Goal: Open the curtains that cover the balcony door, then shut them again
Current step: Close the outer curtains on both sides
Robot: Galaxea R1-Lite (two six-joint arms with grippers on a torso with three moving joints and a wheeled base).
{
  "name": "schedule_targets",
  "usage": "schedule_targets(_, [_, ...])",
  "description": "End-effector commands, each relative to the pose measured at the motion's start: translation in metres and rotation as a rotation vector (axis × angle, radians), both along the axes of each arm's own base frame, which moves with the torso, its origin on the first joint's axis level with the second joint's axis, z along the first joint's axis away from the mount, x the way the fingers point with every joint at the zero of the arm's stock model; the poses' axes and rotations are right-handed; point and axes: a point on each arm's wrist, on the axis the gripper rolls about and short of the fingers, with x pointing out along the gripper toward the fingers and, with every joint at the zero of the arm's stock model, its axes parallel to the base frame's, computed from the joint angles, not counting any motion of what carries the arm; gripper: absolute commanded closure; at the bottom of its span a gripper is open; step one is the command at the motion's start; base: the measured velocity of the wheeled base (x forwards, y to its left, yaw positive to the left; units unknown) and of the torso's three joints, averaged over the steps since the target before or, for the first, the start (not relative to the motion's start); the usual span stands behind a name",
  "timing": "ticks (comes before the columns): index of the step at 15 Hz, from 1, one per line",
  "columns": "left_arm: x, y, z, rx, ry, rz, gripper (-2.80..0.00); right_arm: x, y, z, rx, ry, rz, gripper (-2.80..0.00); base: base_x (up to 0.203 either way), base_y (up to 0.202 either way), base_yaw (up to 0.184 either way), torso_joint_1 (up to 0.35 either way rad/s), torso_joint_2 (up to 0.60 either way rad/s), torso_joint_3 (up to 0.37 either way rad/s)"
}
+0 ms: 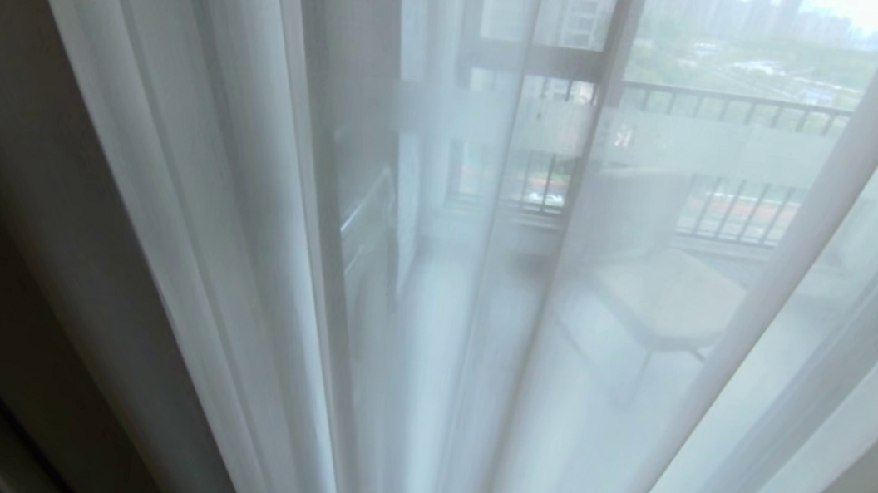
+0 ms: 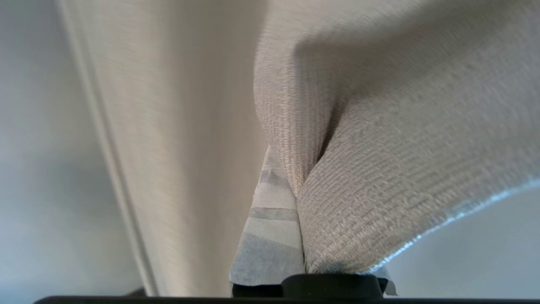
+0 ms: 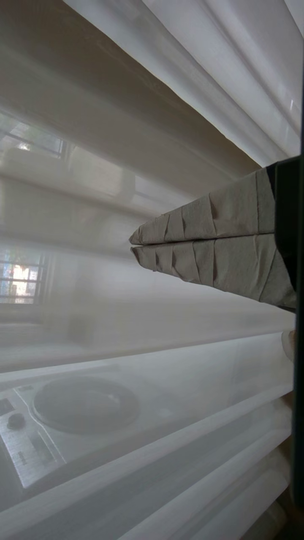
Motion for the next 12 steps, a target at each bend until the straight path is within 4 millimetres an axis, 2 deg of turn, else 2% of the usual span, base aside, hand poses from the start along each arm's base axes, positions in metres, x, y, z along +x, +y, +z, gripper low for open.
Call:
schedule_targets(1, [-0.009, -0.025, 0.008, 0.017, -0.019, -0.039, 0.0, 0.0, 0.0, 0.0, -0.001, 0.0, 0.001, 0.0, 0.0, 0.0, 0.0, 0.0, 0.0, 0.0])
schedule_targets(7, [0.0, -0.08, 0.004, 0.012, -0.015, -0.225, 0.0, 0.0, 0.0, 0.0, -0.001, 0.0, 0.001, 0.0, 0.0, 0.0, 0.0, 0.0, 0.0, 0.0])
schedule_targets(12, [-0.006, -0.127, -0.007, -0.005, 0.007, -0.382, 0.0, 0.0, 0.0, 0.0, -0.001, 0.0, 0.001, 0.0, 0.0, 0.0, 0.0, 0.0, 0.0, 0.0])
